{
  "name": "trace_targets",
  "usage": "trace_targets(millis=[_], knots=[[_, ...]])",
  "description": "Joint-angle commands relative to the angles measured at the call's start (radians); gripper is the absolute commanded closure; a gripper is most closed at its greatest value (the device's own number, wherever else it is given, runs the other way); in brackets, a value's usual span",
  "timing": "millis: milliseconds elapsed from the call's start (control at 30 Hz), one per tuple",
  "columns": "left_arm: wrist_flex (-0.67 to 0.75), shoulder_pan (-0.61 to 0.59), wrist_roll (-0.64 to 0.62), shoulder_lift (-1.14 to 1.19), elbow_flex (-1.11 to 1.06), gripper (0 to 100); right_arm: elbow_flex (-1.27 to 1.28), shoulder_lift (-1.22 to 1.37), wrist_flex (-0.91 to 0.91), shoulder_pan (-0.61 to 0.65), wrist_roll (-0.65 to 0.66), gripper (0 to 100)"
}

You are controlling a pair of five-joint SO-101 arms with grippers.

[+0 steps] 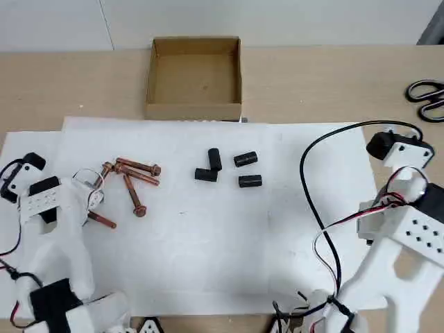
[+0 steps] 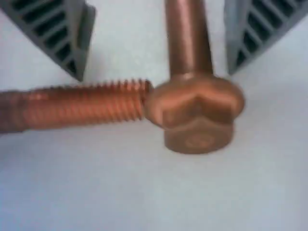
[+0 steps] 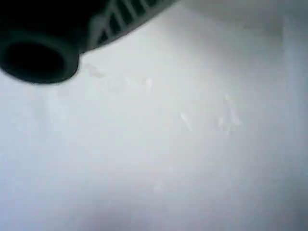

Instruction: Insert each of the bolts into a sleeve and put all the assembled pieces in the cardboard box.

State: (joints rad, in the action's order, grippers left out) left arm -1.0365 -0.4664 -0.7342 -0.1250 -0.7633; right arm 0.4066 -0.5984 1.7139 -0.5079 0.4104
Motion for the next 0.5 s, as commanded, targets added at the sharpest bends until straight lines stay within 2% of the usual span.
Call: trace_targets(millis=[0, 233, 400, 467], knots=[[-0.031, -0.005, -0.003, 0.075, 0.041, 81, -0.005, -0.035, 0.019, -0.005, 0.009, 99.5], [-0.071, -0.003, -0.003, 0.144, 0.111, 82, -0.005, -0.035, 0.019, -0.005, 0.009, 99.5], [-0.072, -0.002, -0.003, 0.144, 0.114, 100, -0.005, -0.035, 0.019, -0.004, 0.009, 99.5], [-0.075, 0.0, -0.003, 0.143, 0.114, 99, -0.005, -0.035, 0.019, -0.004, 0.009, 99.5]])
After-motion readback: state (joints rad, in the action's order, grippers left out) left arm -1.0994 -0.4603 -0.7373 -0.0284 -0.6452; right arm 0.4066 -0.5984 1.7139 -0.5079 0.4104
